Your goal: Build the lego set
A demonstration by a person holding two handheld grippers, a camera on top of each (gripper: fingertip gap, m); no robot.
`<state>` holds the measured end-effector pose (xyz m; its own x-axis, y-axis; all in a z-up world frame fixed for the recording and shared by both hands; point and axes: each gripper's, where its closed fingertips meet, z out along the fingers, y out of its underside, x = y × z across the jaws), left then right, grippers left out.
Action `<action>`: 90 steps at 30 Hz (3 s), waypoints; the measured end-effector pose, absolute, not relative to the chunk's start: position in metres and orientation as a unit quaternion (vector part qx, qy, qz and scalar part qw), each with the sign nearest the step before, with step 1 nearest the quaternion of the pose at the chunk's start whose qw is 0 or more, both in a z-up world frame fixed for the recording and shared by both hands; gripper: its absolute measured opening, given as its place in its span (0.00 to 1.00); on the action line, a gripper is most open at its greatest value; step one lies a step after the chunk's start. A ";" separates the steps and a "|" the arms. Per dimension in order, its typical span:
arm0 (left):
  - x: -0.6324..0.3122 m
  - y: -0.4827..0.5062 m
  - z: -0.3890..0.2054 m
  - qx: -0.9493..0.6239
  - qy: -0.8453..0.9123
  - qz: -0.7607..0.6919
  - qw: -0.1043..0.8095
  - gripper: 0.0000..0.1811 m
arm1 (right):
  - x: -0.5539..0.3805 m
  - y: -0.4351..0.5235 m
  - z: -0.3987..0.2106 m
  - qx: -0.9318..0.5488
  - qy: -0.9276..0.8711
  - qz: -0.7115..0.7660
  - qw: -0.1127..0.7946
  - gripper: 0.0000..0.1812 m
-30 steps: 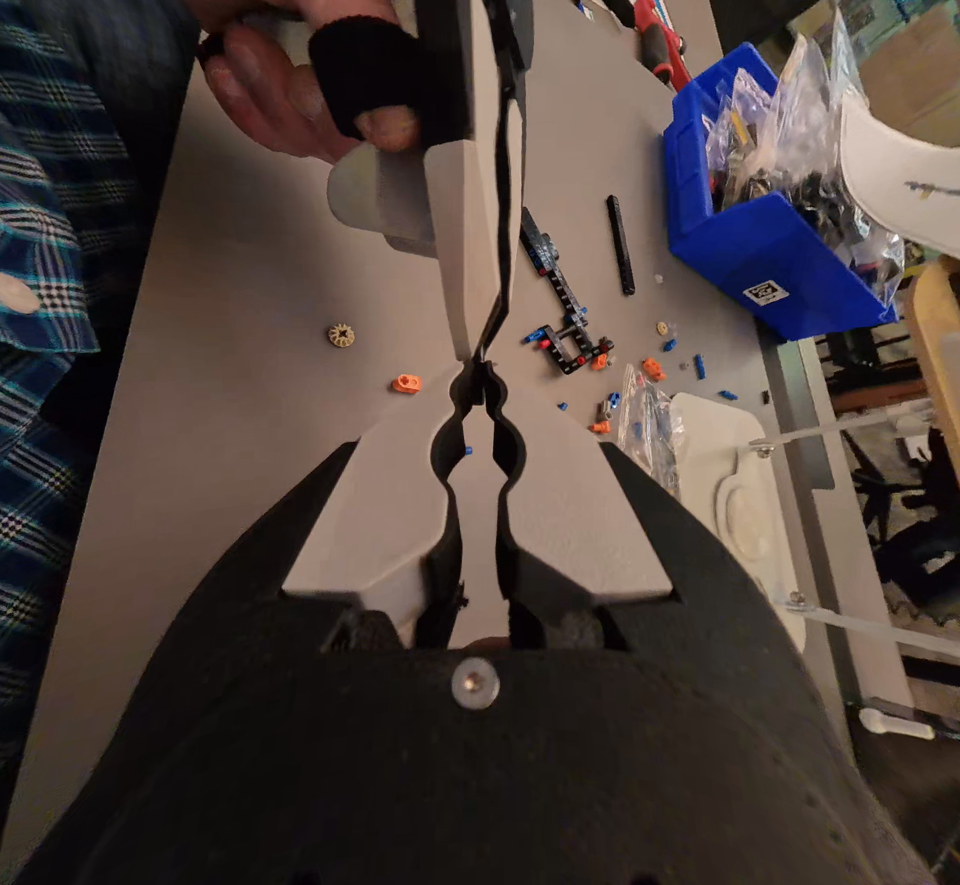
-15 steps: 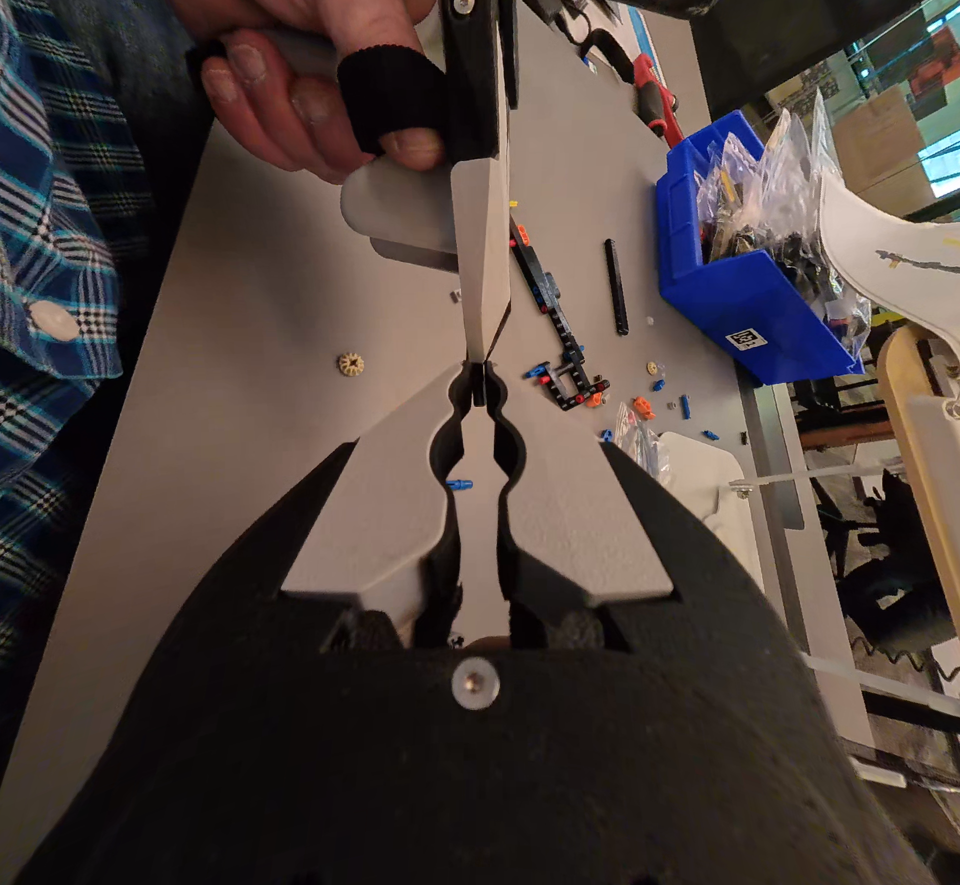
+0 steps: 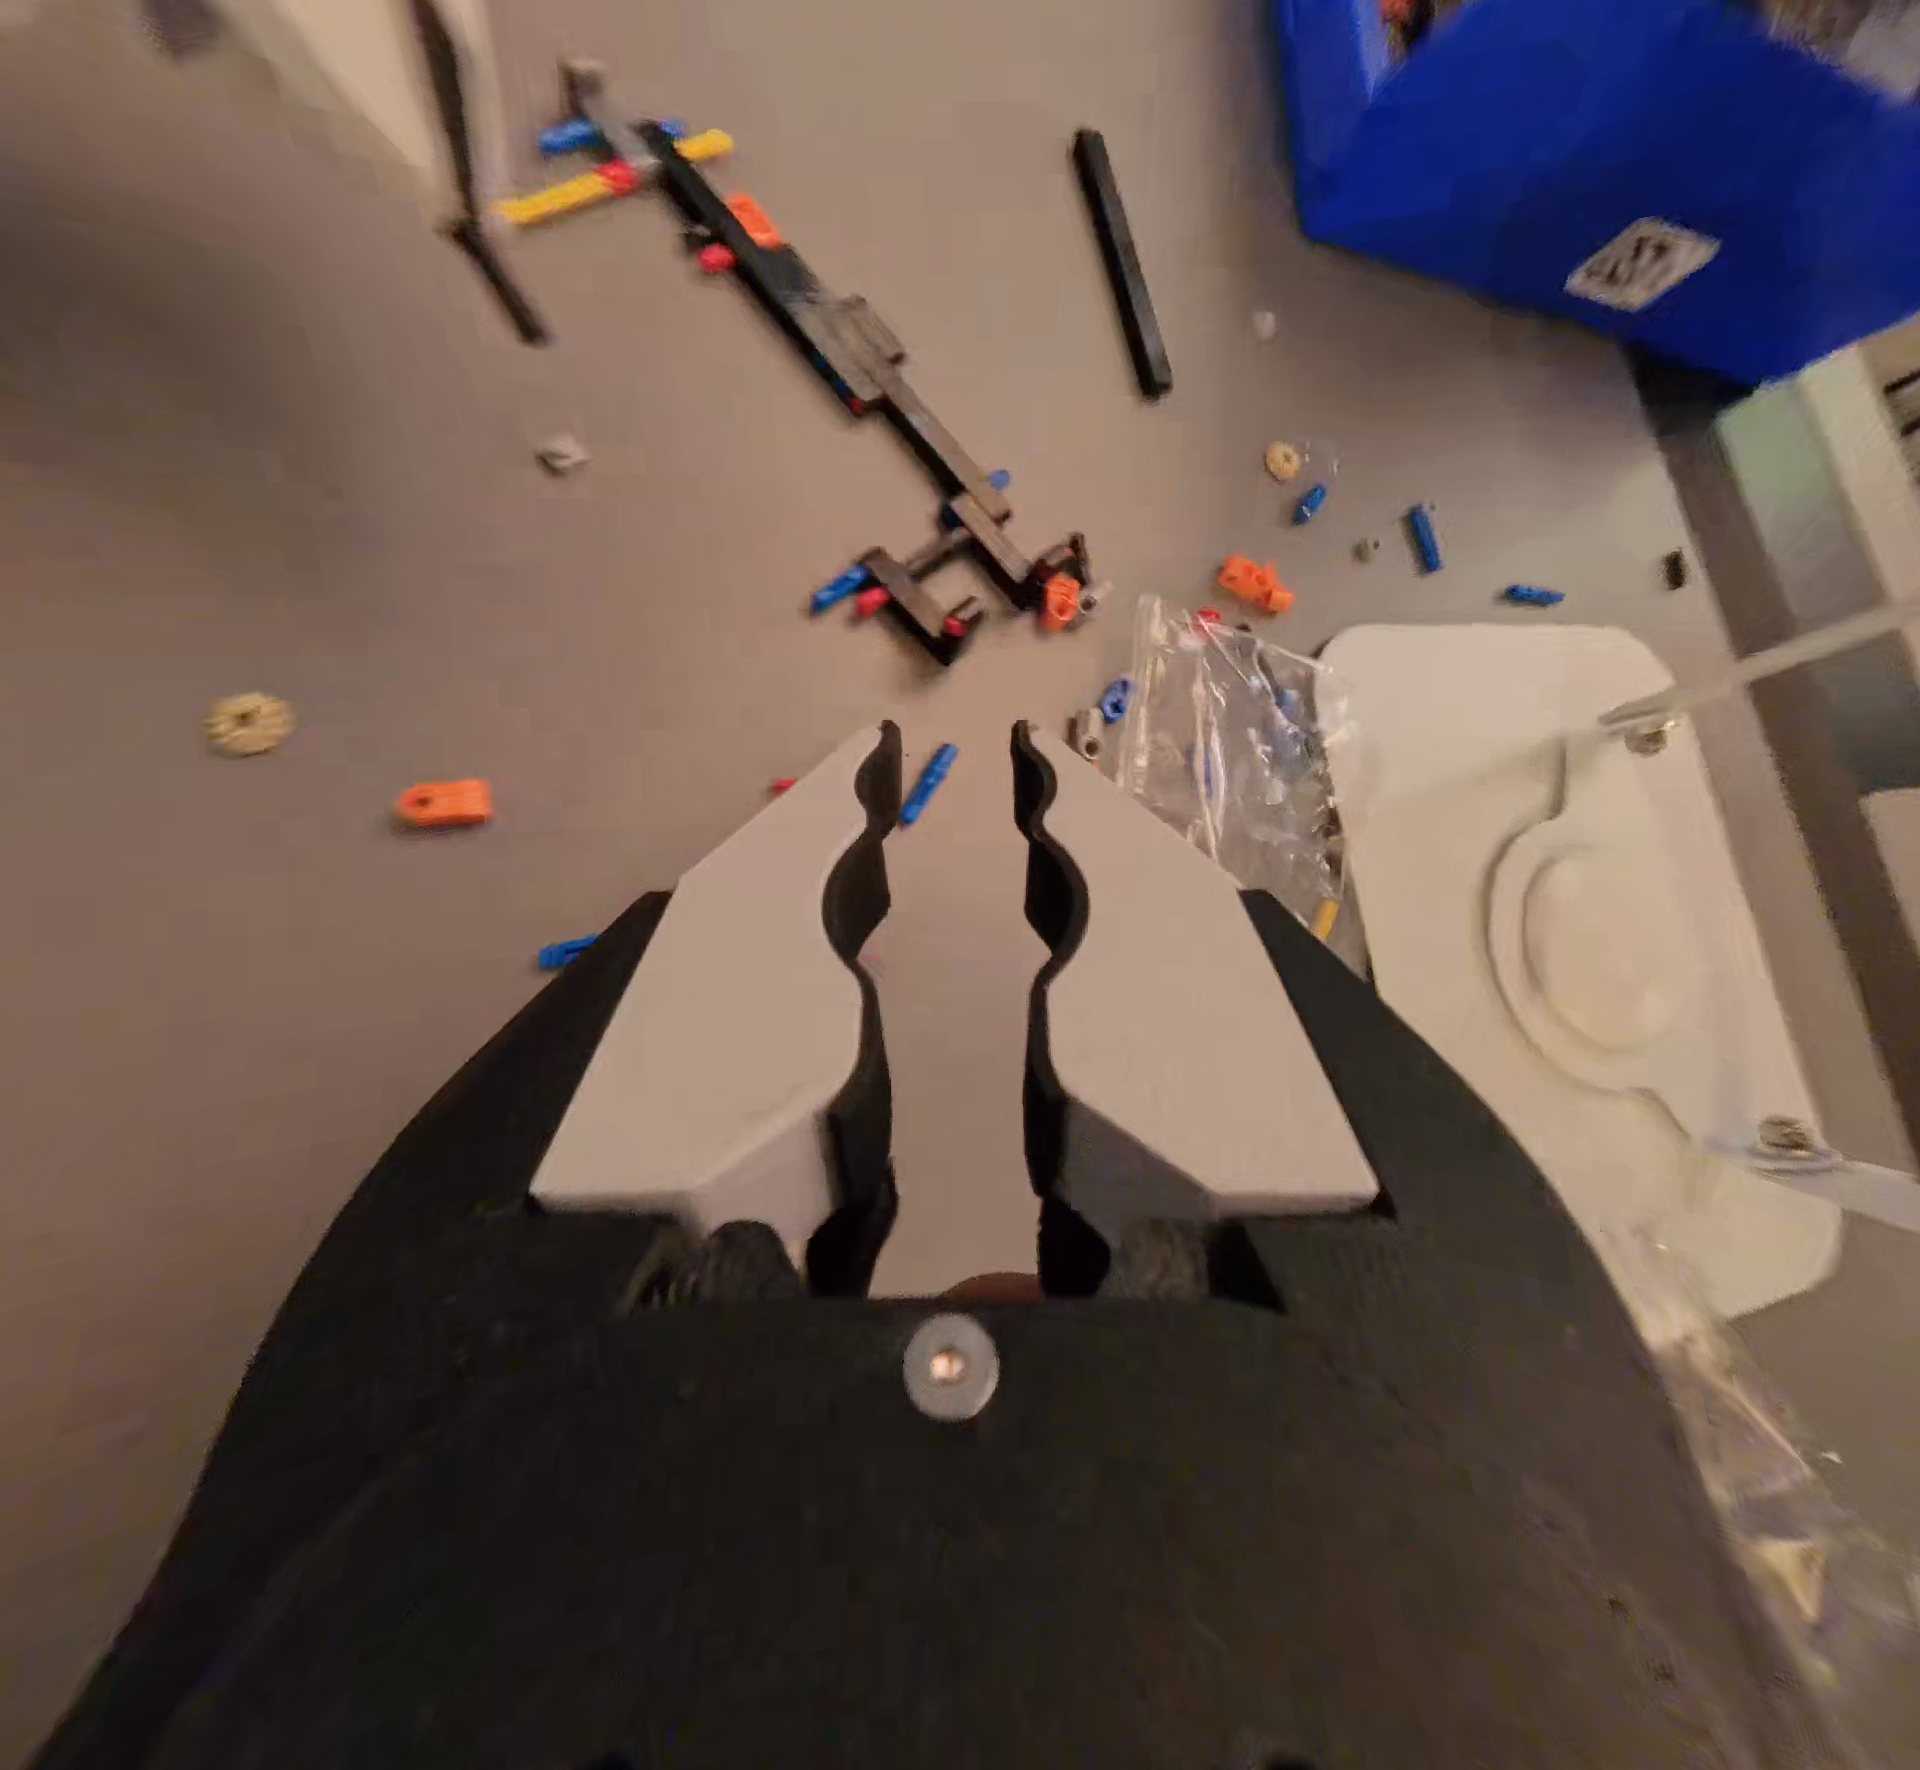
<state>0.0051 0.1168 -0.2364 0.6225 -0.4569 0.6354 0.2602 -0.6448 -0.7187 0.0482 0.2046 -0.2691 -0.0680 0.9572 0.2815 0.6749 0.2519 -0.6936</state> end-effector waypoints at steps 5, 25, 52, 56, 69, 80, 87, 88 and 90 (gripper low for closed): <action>-0.011 0.119 -0.238 -0.799 0.043 -0.423 0.426 0.01 | 0.020 0.236 -0.289 -0.605 -0.695 0.226 0.318 0.08; -0.052 0.124 -0.238 -0.798 0.003 -0.408 0.444 0.01 | 0.001 0.267 -0.320 -0.632 -0.712 0.202 0.229 0.07; -0.053 0.129 -0.246 -0.796 -0.011 -0.422 0.435 0.01 | 0.085 0.277 -0.317 -0.682 -0.679 0.175 0.207 0.16; -0.052 0.129 -0.247 -0.795 -0.011 -0.423 0.434 0.01 | 0.098 0.269 -0.321 -0.692 -0.679 0.180 0.164 0.16; -0.054 0.130 -0.248 -0.793 -0.015 -0.429 0.433 0.01 | 0.094 0.264 -0.266 -0.662 -0.692 0.209 0.196 0.15; -0.054 0.131 -0.253 -0.795 -0.017 -0.427 0.430 0.01 | 0.067 0.271 -0.259 -0.639 -0.698 0.199 0.254 0.17; -0.053 0.132 -0.254 -0.796 -0.016 -0.426 0.429 0.01 | 0.087 0.268 -0.299 -0.686 -0.676 0.183 0.199 0.36; -0.052 0.132 -0.254 -0.796 -0.016 -0.427 0.429 0.01 | 0.089 0.265 -0.304 -0.688 -0.674 0.185 0.194 0.34; -0.051 0.132 -0.255 -0.796 -0.014 -0.427 0.428 0.01 | 0.093 0.260 -0.312 -0.693 -0.671 0.188 0.186 0.30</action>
<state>-0.0511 0.1319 -0.2546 0.6341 -0.3429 0.6931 0.3888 -0.6334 -0.6691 0.0929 0.2597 -0.3122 0.0284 0.9995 -0.0106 0.8599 -0.0298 -0.5095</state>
